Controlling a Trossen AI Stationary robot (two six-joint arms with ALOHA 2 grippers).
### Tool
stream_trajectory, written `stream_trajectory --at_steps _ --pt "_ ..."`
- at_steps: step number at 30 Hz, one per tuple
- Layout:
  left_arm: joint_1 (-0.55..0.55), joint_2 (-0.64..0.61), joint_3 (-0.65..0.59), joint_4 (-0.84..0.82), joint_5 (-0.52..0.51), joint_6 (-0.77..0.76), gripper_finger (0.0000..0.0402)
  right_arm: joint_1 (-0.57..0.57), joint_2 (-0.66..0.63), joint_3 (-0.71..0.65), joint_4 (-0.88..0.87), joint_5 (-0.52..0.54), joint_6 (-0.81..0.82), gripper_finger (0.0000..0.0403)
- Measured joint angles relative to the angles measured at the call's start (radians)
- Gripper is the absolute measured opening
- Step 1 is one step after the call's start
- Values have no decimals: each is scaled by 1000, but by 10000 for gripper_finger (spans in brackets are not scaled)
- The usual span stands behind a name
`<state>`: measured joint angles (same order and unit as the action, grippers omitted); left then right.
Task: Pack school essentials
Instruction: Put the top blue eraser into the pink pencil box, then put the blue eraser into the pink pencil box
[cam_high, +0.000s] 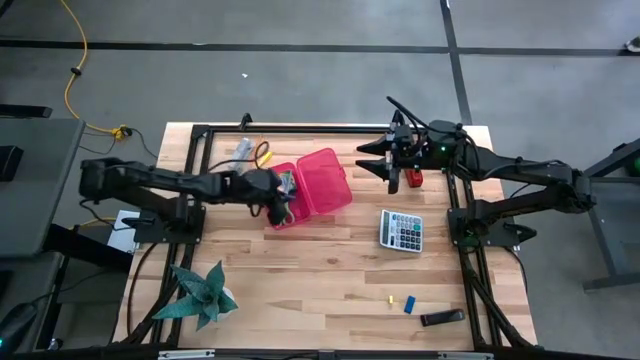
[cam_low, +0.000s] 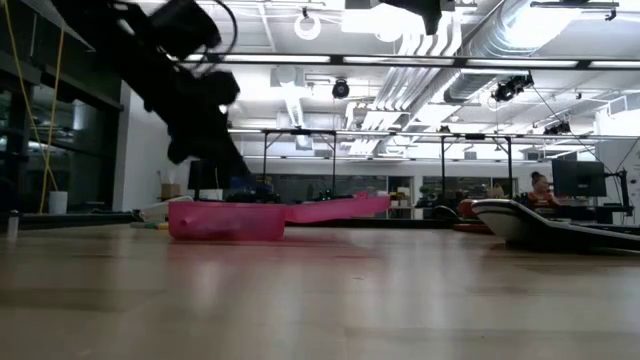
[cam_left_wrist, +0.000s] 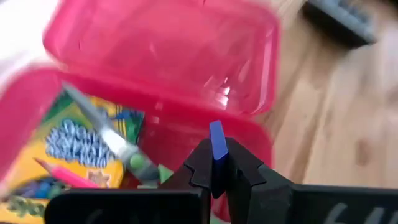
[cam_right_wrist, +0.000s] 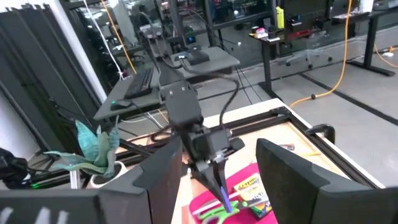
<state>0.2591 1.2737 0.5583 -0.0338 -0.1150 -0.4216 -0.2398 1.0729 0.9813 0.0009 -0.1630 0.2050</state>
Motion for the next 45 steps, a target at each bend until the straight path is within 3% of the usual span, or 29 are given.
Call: stream_trajectory --at_steps 10,16,20,28,40,45 --pt "1 193 105 -1 -88 56 4 0 0 0 -22 1 3 197" --pt "1 275 222 -147 -143 150 5 0 0 0 -28 1 3 197" --pt "0 291 258 -236 -138 163 5 0 0 0 -28 1 3 197" --pt "0 291 261 -259 -116 163 10 0 0 0 -34 1 -3 197" --pt "-1 286 261 -263 -94 129 128 0 0 -1 -43 1 -4 197" --pt "10 270 261 -262 12 92 167 0 0 -1 -43 1 -4 197"
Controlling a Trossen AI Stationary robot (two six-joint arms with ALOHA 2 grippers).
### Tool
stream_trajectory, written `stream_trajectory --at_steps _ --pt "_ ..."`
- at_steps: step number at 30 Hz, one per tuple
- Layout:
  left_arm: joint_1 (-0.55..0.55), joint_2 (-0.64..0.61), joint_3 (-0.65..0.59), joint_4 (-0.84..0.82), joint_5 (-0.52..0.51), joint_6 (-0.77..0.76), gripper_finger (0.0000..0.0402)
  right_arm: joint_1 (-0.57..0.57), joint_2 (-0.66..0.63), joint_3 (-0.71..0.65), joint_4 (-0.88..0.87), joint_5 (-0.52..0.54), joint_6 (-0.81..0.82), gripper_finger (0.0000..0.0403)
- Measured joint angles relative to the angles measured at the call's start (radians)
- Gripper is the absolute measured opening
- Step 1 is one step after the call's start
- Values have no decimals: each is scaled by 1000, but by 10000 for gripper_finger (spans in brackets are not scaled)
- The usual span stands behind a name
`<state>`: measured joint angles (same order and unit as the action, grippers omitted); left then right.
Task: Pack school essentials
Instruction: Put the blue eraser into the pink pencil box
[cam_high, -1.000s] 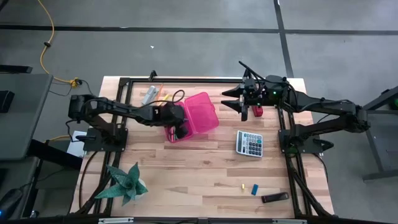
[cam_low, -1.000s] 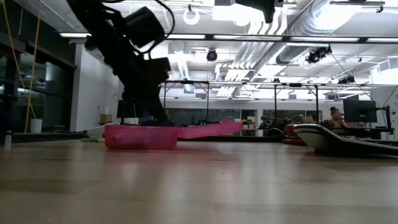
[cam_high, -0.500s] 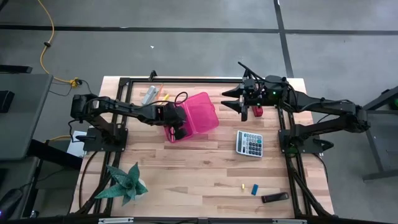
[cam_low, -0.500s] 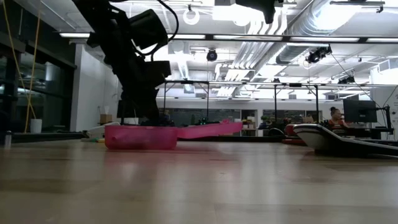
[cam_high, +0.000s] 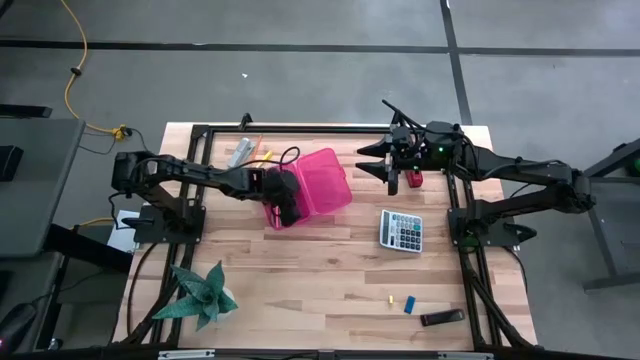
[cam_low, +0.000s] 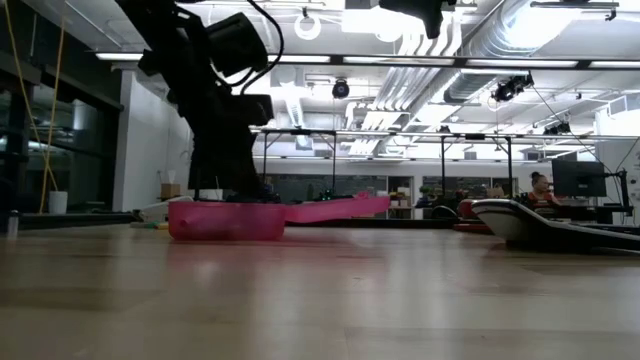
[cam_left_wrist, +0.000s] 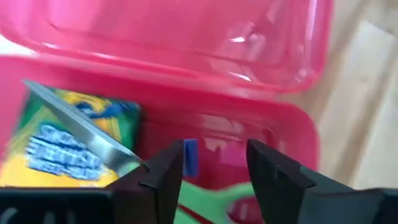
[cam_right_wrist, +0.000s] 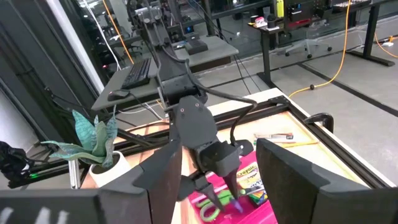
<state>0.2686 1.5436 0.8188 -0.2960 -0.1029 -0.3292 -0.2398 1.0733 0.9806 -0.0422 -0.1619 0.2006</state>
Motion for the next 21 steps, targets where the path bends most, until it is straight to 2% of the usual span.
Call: stream_trajectory --at_steps 7,9,13,16,21 --pt "32 -67 44 14 250 -46 185 0 0 0 -3 0 0 197" --pt "46 -111 58 4 294 -55 185 0 0 0 -2 0 0 197" --pt "59 -229 76 61 337 -92 186 0 0 0 -2 -1 0 197" --pt "56 -352 77 174 345 -94 186 0 0 0 -2 -3 0 197" --pt "23 -538 78 373 346 15 186 0 0 0 -1 -3 2 197"
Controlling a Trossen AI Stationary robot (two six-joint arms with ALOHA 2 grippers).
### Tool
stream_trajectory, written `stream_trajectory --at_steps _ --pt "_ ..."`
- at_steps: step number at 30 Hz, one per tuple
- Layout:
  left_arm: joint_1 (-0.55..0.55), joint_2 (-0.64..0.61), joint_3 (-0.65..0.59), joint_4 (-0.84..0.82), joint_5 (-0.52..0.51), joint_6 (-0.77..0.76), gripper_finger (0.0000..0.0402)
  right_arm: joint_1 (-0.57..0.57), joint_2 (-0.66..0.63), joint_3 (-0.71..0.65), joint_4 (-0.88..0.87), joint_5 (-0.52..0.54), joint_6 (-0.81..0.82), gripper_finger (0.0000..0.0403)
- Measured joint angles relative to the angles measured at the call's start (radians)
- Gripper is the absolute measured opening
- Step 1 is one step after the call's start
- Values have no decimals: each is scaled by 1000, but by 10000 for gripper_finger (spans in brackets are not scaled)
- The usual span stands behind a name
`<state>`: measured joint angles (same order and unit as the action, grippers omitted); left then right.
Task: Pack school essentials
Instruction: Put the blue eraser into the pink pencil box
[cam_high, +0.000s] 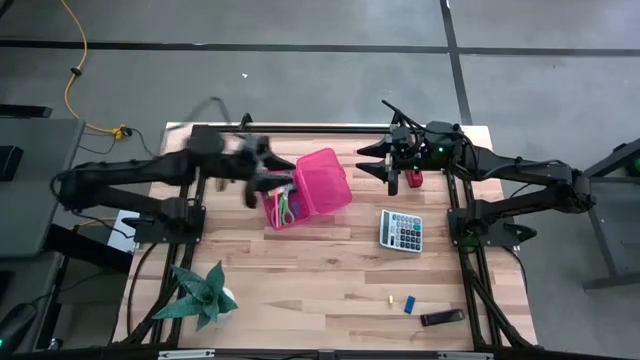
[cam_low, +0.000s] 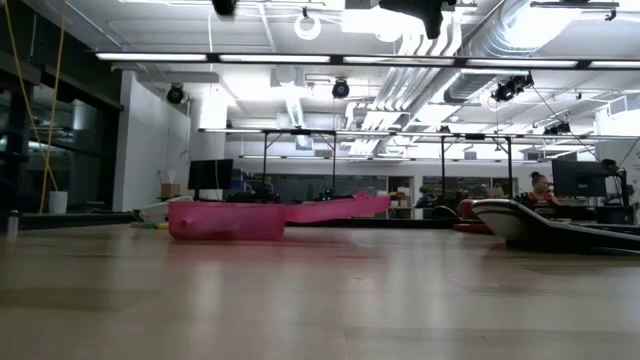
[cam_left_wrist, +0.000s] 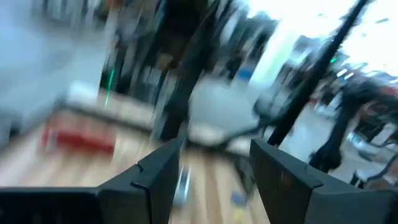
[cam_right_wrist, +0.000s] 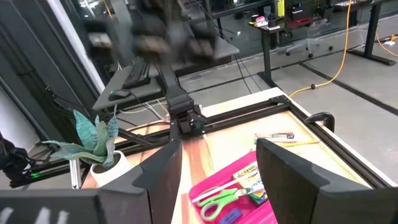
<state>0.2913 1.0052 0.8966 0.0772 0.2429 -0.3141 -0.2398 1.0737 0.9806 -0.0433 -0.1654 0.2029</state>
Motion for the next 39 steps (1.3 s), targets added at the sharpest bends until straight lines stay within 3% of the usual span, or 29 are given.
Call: stream_trajectory --at_steps 4,9,22,25,31,35,39 --pt "-30 -106 0 66 -48 85 186 0 0 0 0 -1 1 197" --pt "-35 -152 0 69 -89 126 186 0 0 0 2 -1 -2 197" --pt "-35 -117 -1 61 -94 124 186 0 0 0 2 -1 -1 197" --pt "-35 -117 -1 46 -94 125 186 0 0 0 -13 -8 90 197" --pt "-35 -117 -1 -9 -103 86 186 65 0 0 -370 -44 396 197" --pt "-37 -117 -1 -21 -103 82 186 211 22 0 -705 2 618 197" --pt "-37 -117 -1 -22 -105 82 186 401 63 0 -931 47 923 197"
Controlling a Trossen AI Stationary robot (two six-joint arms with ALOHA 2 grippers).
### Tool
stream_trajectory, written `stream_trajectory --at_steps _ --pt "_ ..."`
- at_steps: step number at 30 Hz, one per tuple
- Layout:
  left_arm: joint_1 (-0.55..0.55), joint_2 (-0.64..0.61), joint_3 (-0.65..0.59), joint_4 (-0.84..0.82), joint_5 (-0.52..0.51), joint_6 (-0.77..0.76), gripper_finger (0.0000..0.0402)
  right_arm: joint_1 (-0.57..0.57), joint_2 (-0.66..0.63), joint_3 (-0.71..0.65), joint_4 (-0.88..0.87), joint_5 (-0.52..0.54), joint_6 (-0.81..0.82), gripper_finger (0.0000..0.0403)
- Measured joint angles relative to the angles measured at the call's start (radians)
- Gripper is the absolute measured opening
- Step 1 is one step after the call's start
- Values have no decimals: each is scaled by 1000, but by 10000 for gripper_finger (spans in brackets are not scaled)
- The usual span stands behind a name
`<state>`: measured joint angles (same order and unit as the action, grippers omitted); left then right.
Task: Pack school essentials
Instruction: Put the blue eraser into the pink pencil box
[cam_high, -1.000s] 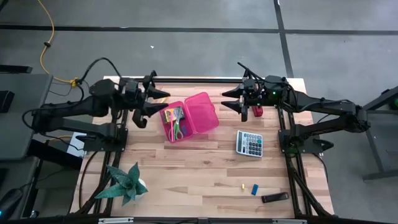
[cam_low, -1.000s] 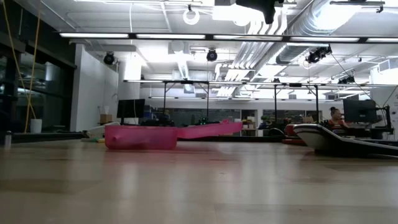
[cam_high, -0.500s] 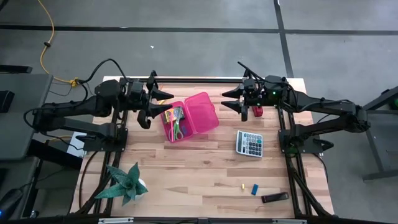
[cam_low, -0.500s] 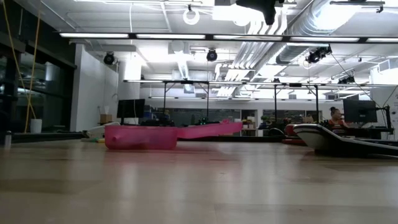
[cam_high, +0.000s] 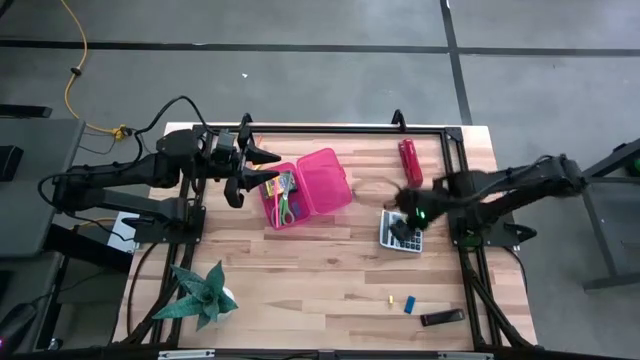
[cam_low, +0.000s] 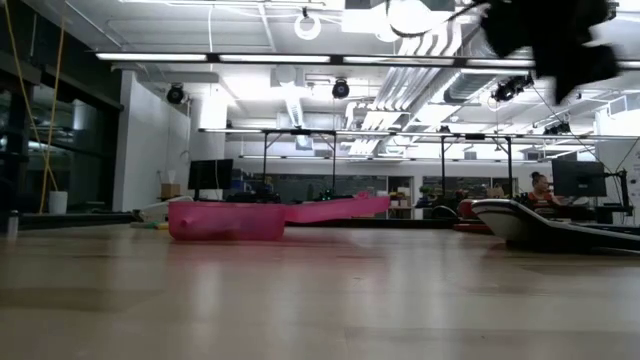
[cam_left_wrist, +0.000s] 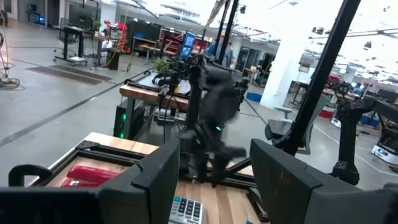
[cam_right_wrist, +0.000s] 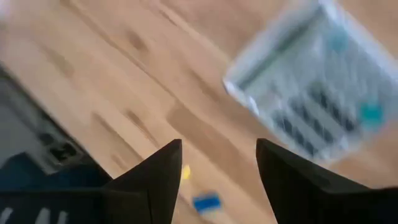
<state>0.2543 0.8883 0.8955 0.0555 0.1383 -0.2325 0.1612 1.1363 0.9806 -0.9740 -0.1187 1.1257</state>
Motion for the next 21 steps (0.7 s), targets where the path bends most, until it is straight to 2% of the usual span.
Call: stream_trajectory --at_steps 3,8,14,21 --pt "0 0 0 0 0 0 186 136 38 0 -55 21 254 197" --pt "0 0 0 -1 0 0 186 311 132 0 -47 26 611 197" --pt "0 0 0 -7 0 0 186 456 271 0 56 -53 852 197" --pt "0 0 0 -7 0 0 186 557 436 0 258 -58 1054 197"
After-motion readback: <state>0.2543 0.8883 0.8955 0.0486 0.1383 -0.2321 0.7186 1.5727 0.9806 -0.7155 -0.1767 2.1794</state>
